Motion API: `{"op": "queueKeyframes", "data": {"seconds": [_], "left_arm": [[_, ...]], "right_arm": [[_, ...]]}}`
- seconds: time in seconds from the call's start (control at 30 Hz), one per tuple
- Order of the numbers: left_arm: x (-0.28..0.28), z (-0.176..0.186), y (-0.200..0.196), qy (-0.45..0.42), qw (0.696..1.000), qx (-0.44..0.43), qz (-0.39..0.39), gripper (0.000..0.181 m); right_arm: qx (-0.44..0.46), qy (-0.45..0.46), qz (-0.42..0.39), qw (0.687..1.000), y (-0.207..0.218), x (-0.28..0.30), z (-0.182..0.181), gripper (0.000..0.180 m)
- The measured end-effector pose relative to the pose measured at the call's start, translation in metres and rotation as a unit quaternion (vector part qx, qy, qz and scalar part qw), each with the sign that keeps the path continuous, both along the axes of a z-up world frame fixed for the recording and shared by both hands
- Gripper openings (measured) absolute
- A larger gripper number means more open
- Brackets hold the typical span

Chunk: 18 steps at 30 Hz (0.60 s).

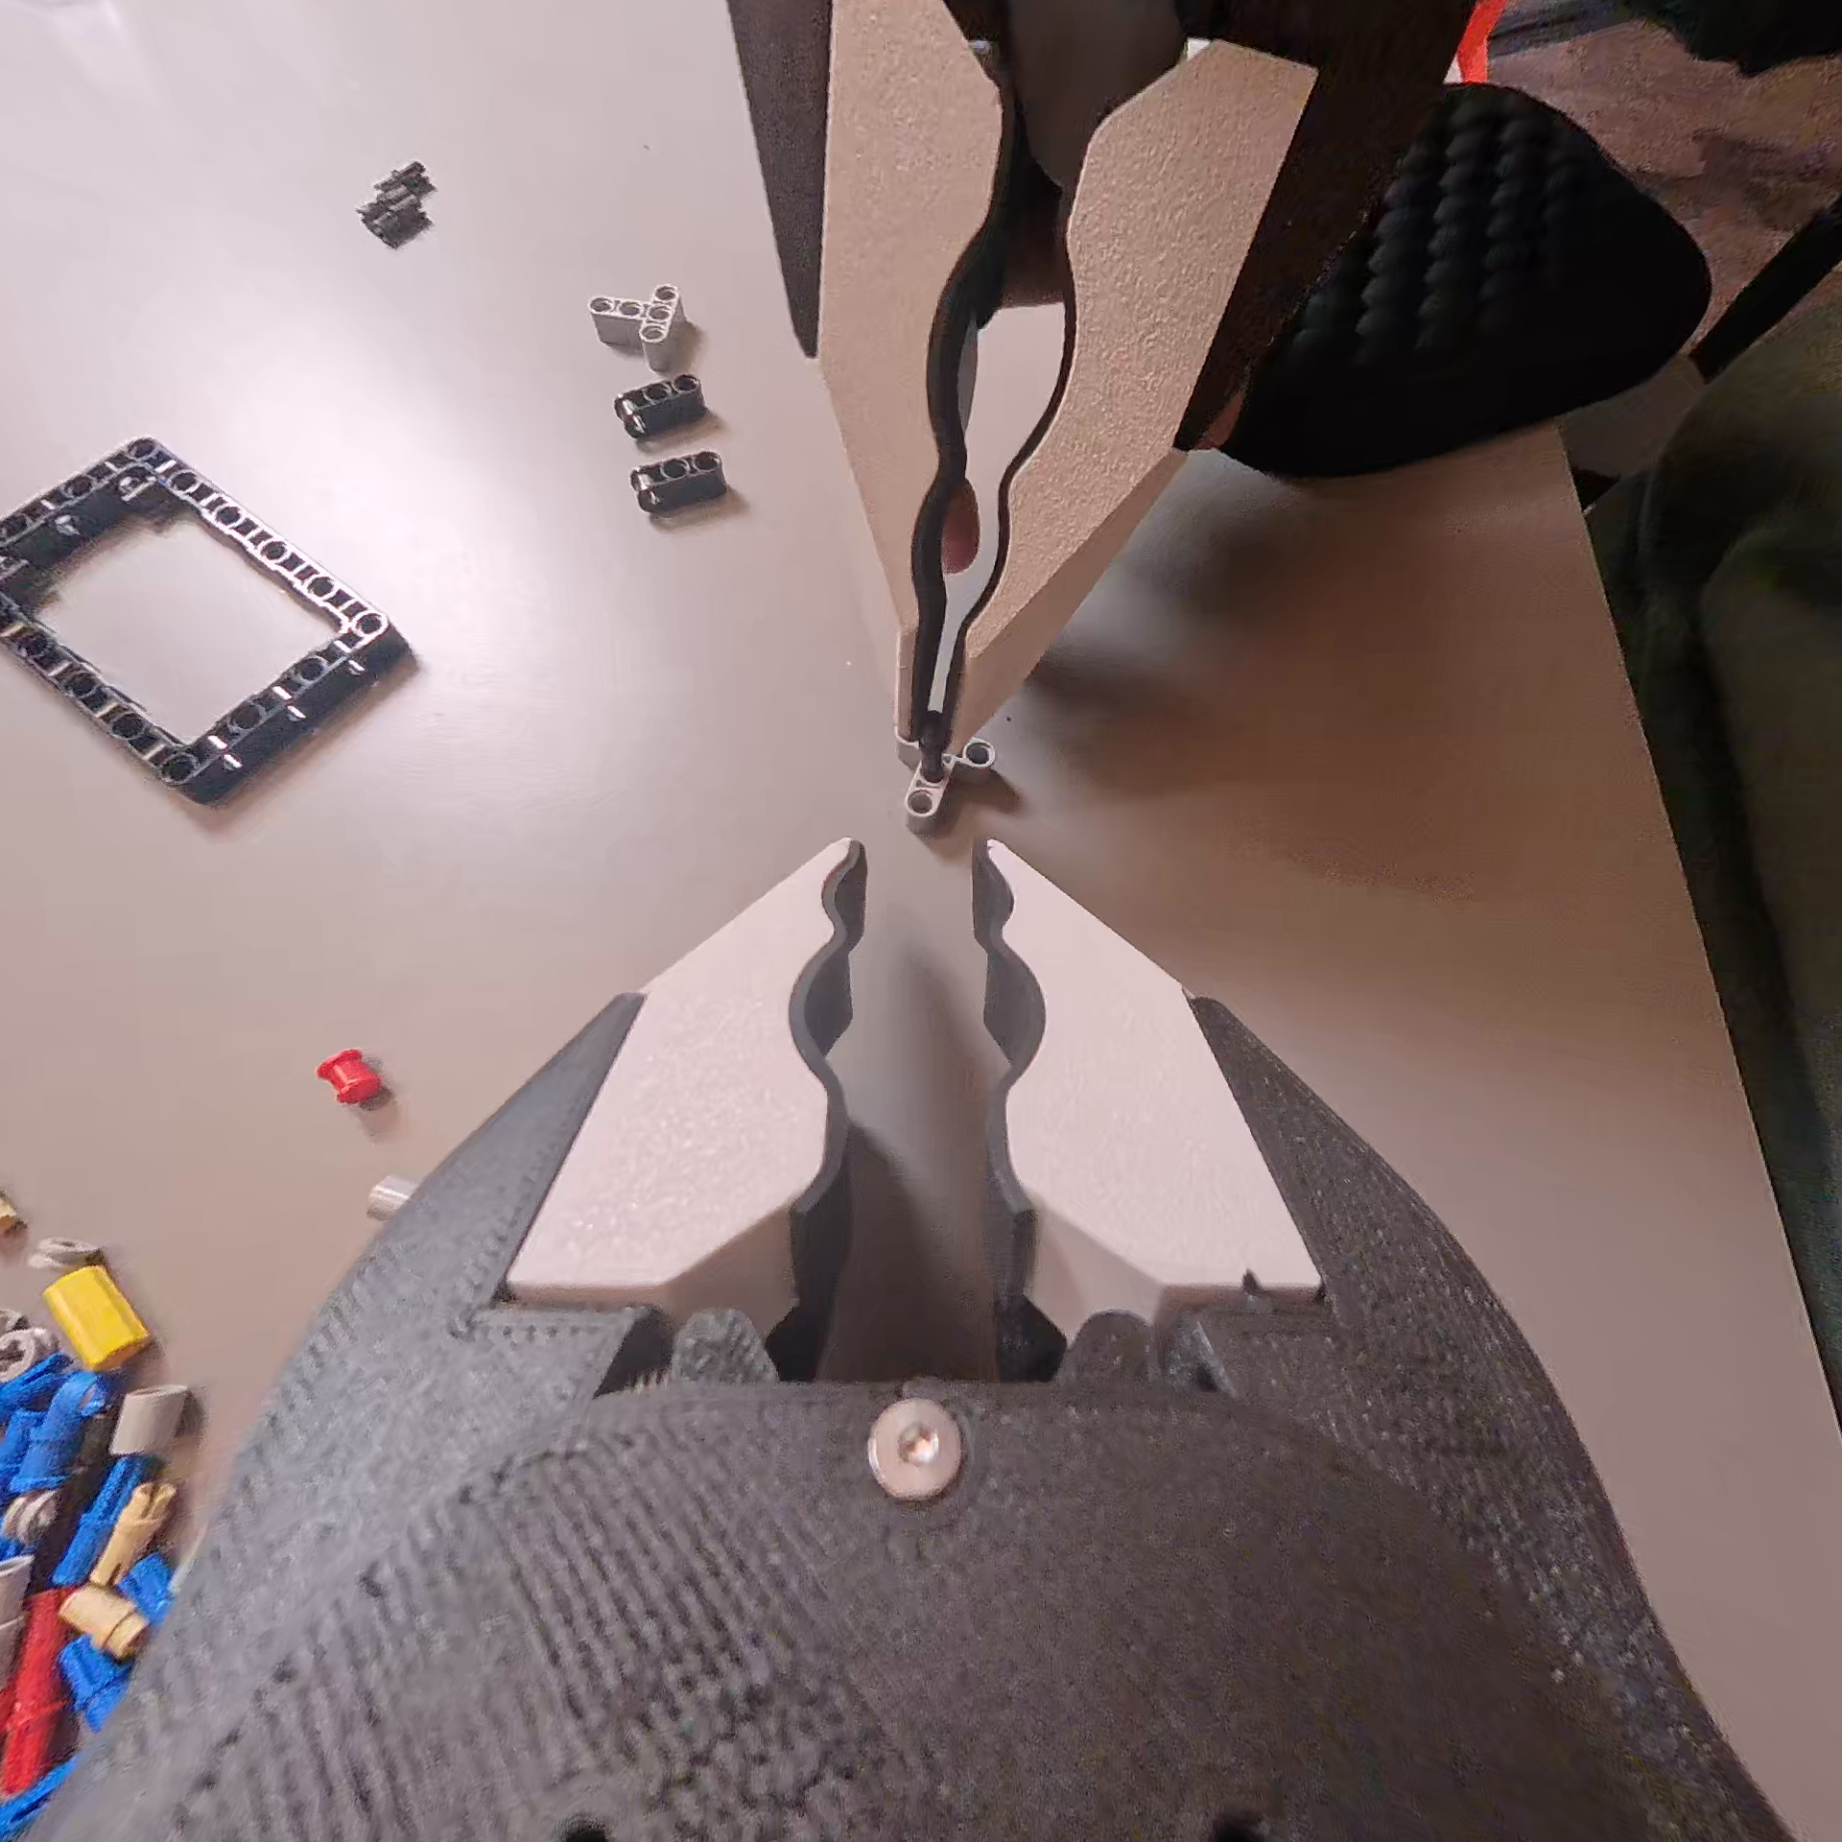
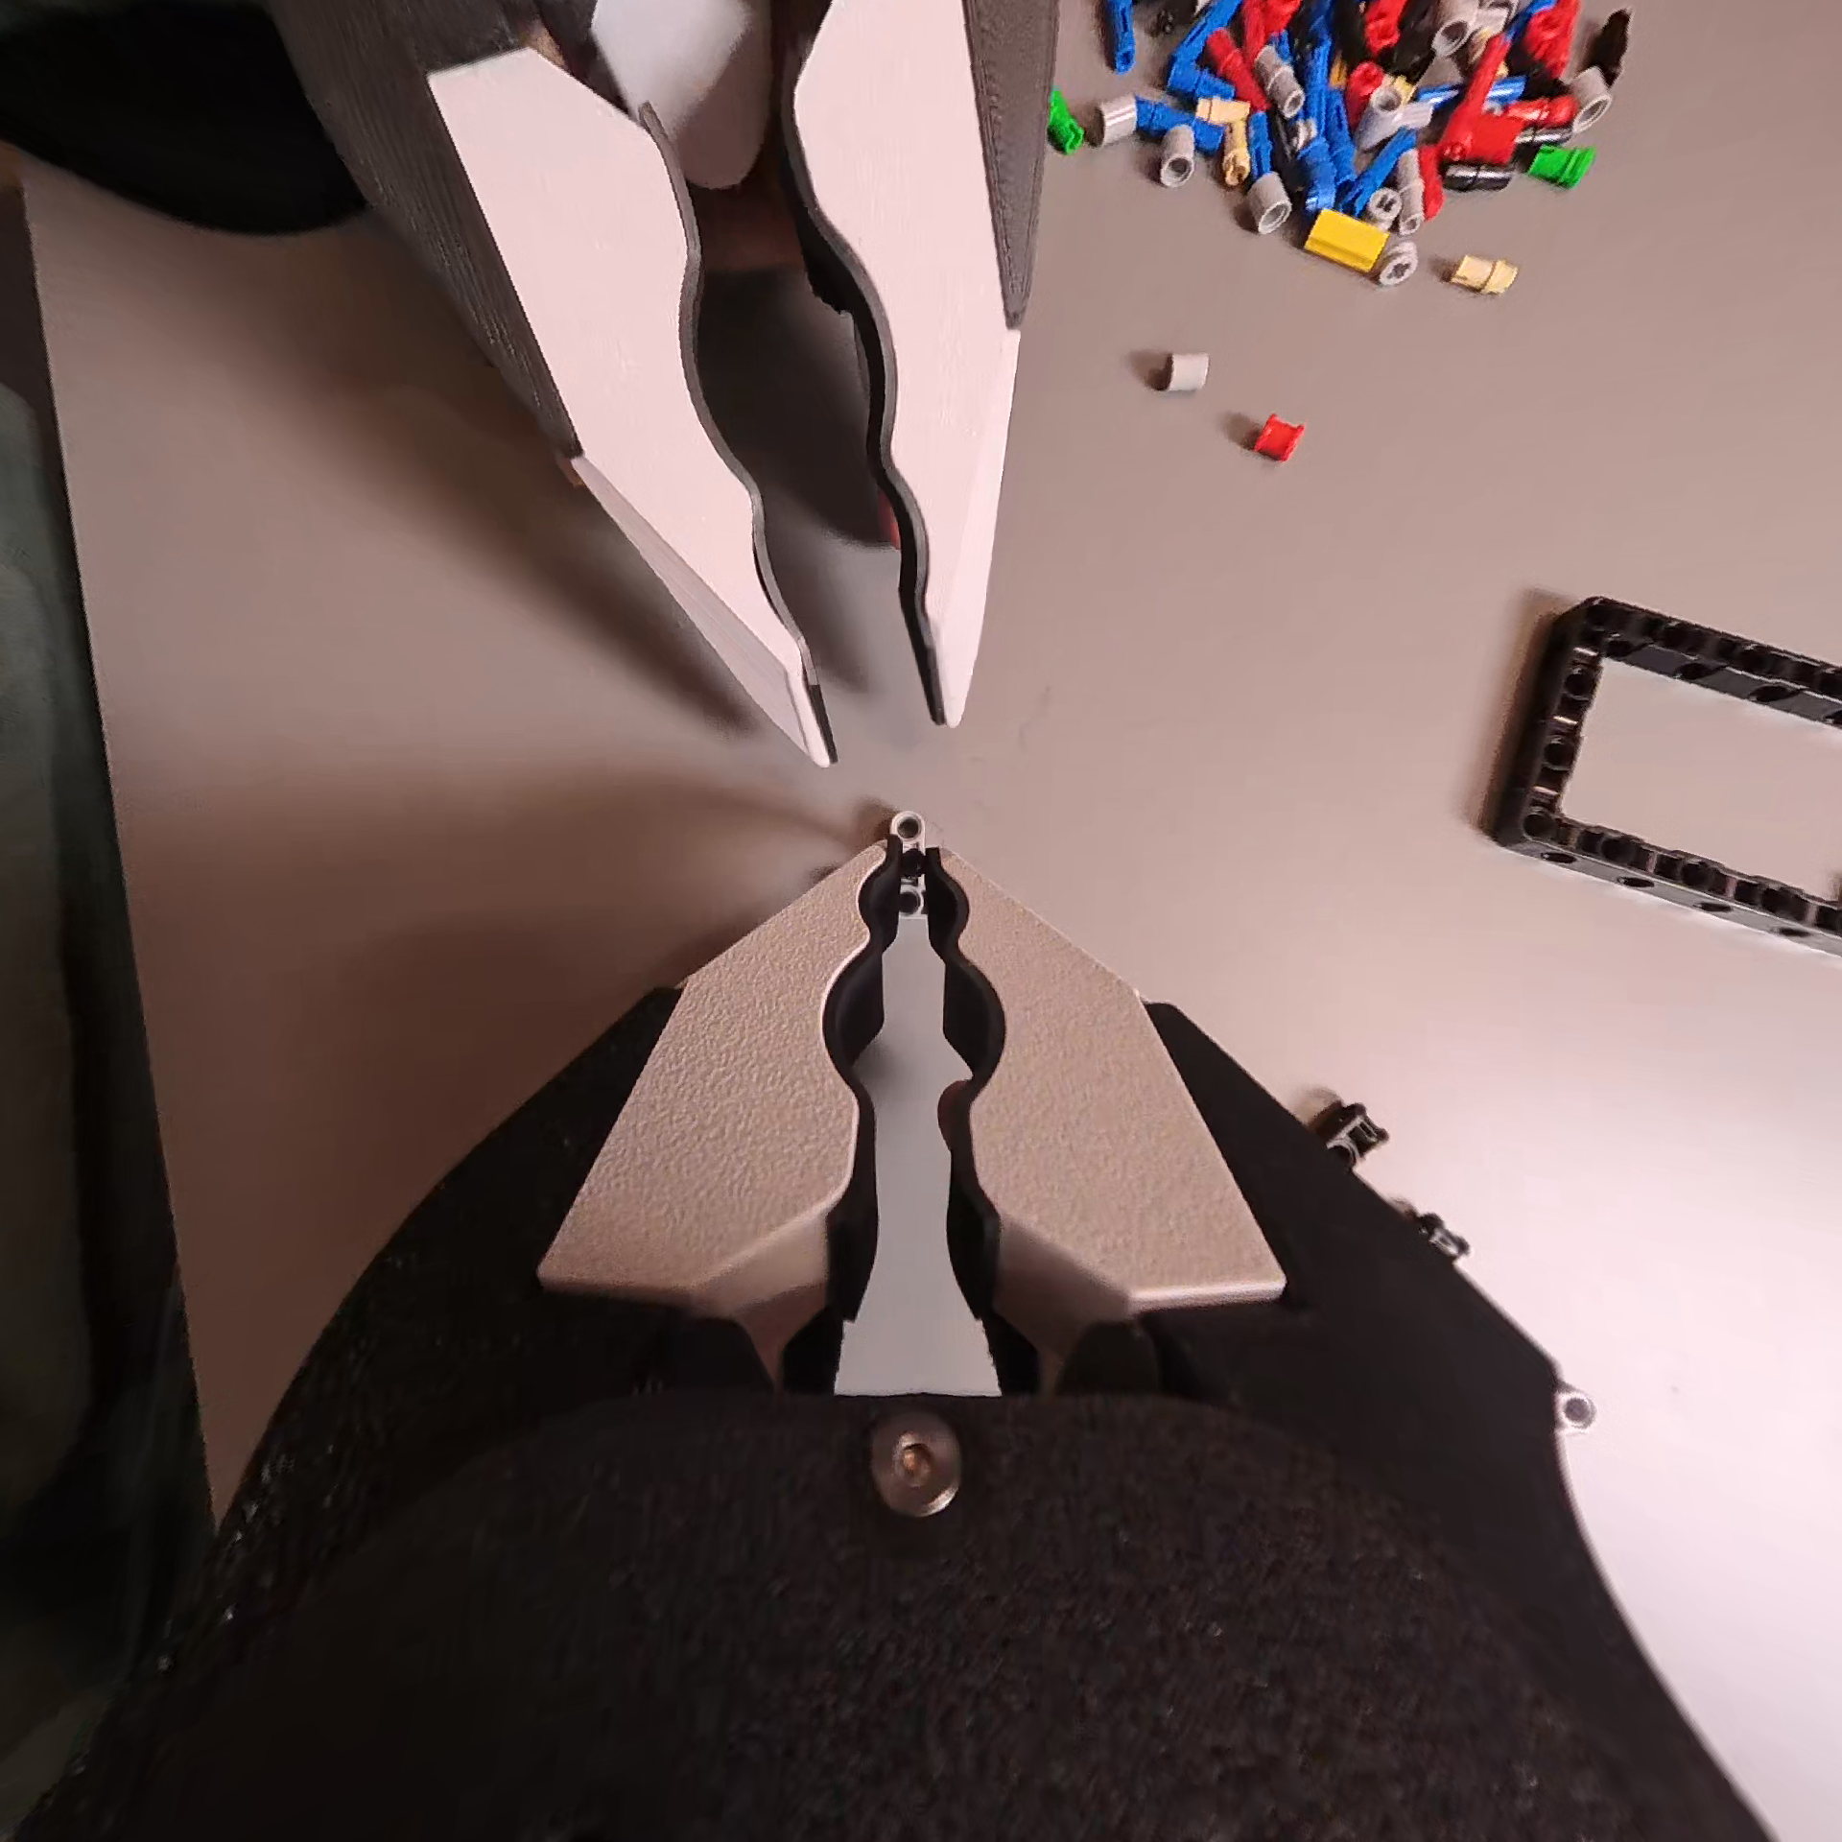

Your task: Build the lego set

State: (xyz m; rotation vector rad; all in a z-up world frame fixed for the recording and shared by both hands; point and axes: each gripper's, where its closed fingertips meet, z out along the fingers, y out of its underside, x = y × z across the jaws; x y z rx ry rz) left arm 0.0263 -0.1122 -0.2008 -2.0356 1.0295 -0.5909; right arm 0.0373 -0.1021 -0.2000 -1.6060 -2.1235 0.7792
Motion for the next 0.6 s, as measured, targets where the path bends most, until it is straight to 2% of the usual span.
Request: {"op": "queueKeyframes", "data": {"seconds": [0.6], "left_arm": [[0.008,-0.008,0.0062,0.043,0.998,0.043,-0.014,0.011]], "right_arm": [[0.04,-0.055,0.037,0.997,-0.0045,-0.0034,-0.0039,0.002]]}}
